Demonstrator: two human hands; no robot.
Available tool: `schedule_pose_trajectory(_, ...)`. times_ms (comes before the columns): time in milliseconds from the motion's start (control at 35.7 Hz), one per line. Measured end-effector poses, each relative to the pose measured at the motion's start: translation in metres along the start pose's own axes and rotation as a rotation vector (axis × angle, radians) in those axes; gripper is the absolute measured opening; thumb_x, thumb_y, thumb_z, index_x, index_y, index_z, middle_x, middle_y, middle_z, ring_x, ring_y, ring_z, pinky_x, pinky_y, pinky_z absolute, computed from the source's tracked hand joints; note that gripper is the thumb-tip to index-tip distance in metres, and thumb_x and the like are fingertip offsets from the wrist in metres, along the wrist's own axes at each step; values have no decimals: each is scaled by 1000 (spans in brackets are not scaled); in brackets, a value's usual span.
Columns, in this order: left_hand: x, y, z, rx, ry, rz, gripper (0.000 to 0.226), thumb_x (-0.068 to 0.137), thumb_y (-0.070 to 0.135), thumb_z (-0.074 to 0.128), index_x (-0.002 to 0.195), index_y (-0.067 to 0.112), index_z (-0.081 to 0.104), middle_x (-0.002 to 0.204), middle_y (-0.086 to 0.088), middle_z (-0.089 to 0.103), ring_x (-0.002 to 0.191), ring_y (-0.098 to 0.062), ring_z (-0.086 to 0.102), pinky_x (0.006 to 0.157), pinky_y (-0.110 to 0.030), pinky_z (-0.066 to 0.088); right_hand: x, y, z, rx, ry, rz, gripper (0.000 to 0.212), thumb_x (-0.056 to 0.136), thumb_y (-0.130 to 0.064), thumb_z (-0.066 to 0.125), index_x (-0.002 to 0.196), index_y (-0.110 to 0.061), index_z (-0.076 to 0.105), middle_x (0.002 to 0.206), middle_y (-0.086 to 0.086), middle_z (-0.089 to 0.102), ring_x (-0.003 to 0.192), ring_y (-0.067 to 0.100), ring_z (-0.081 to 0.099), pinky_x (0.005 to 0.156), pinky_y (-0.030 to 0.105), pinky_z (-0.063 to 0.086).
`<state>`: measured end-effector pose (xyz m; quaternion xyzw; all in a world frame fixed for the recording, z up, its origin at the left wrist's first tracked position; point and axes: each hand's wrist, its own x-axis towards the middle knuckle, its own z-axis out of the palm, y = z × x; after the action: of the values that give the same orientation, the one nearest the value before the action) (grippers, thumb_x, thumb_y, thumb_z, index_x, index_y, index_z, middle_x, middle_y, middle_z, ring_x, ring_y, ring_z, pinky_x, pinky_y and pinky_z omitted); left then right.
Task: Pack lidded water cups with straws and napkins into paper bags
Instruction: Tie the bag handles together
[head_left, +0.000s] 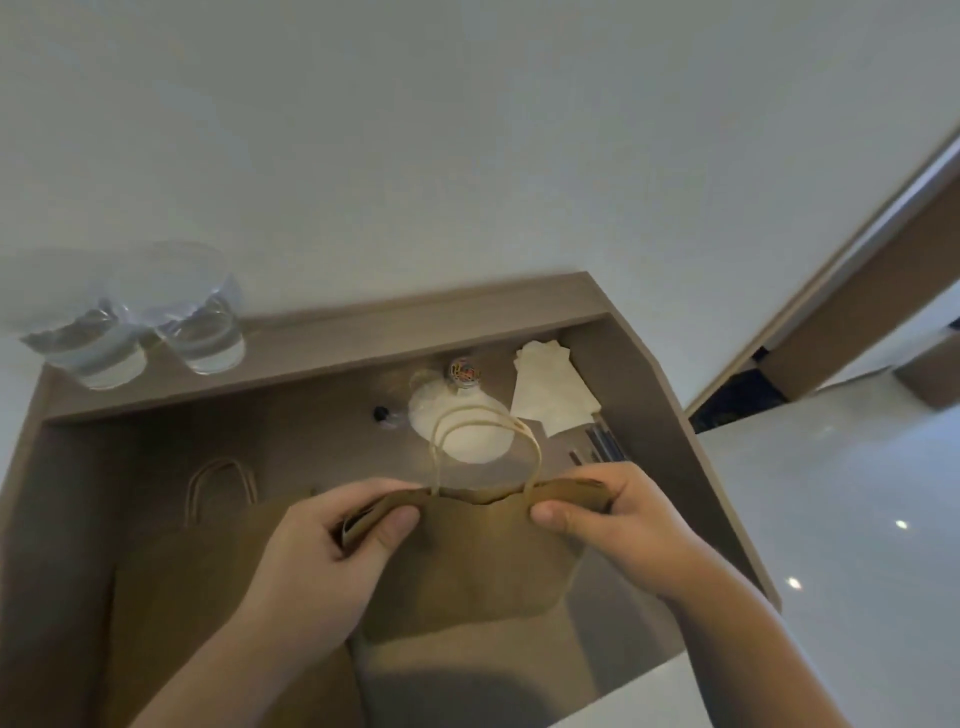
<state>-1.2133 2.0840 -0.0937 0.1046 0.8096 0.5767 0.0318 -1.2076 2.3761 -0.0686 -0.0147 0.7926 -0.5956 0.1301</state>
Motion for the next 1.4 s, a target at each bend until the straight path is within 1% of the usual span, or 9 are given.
schedule_pose_trajectory(140, -3, -2, -4, 11, -36, -7, 16, 95, 41, 69, 106, 49, 78, 100, 19, 80, 95, 1, 73, 79, -12, 54, -7, 4, 8, 80, 48, -42, 34, 96, -40, 77, 102, -7, 83, 96, 21, 78, 93, 42, 74, 91, 65, 58)
schedule_pose_trajectory(280, -10, 7, -12, 27, -59, -30, 23, 92, 44, 60, 107, 54, 75, 100, 24, 78, 97, 6, 71, 77, -5, 51, -3, 8, 1, 151, -99, -83, 51, 96, -62, 68, 108, -15, 84, 101, 17, 78, 96, 35, 74, 88, 45, 62)
schedule_pose_trajectory(392, -16, 14, -17, 95, -82, -30, 23, 94, 47, 58, 109, 52, 74, 101, 27, 77, 99, 10, 70, 78, -3, 49, 21, 17, -15, 590, -139, 69, 60, 103, -57, 60, 104, -2, 81, 106, 28, 73, 99, 37, 72, 88, 46, 61)
schedule_pose_trajectory(588, -24, 18, -14, 184, -80, -110, 26, 100, 31, 66, 114, 52, 73, 106, 27, 76, 103, 7, 71, 84, -8, 52, 148, 52, -12, -277, 154, 129, 24, 106, -31, 64, 91, -43, 78, 79, -11, 73, 82, 9, 68, 71, 23, 49)
schedule_pose_trajectory(729, -35, 26, 1, 244, 115, -98, 36, 96, 19, 76, 117, 47, 74, 116, 23, 75, 111, 5, 70, 91, -9, 51, 225, 59, -9, -506, 222, -4, 17, 99, -23, 68, 101, -36, 80, 95, -13, 76, 77, 5, 67, 64, 5, 43)
schedule_pose_trajectory(841, -46, 32, 20, 249, 319, -90, 40, 90, 9, 79, 121, 35, 75, 119, 12, 75, 110, -5, 73, 92, -12, 52, 267, 73, -8, -616, 171, 35, 17, 101, -29, 65, 100, -21, 79, 103, 14, 79, 85, 33, 66, 75, 37, 53)
schedule_pose_trajectory(1009, -59, 37, 31, 210, 481, -138, 36, 89, 15, 76, 124, 23, 74, 121, -1, 73, 112, -18, 72, 94, -16, 52, 288, 94, -5, -722, 74, -59, 26, 99, -28, 72, 118, -12, 82, 123, 16, 78, 115, 40, 70, 99, 46, 56)
schedule_pose_trajectory(1233, -60, 40, 41, 233, 521, -219, 37, 93, 30, 69, 129, 22, 71, 122, 1, 71, 114, -19, 70, 94, -18, 53, 303, 108, -2, -759, 112, -40, 19, 97, -13, 65, 97, -8, 83, 107, 21, 79, 100, 43, 71, 85, 40, 55)
schedule_pose_trajectory(1401, -56, 44, 46, 257, 525, -232, 37, 93, 36, 69, 130, 32, 69, 125, 5, 71, 115, -16, 70, 94, -17, 54, 306, 109, 2, -691, 197, -56, 32, 102, -15, 58, 86, 8, 72, 87, 33, 70, 88, 50, 68, 77, 49, 56)
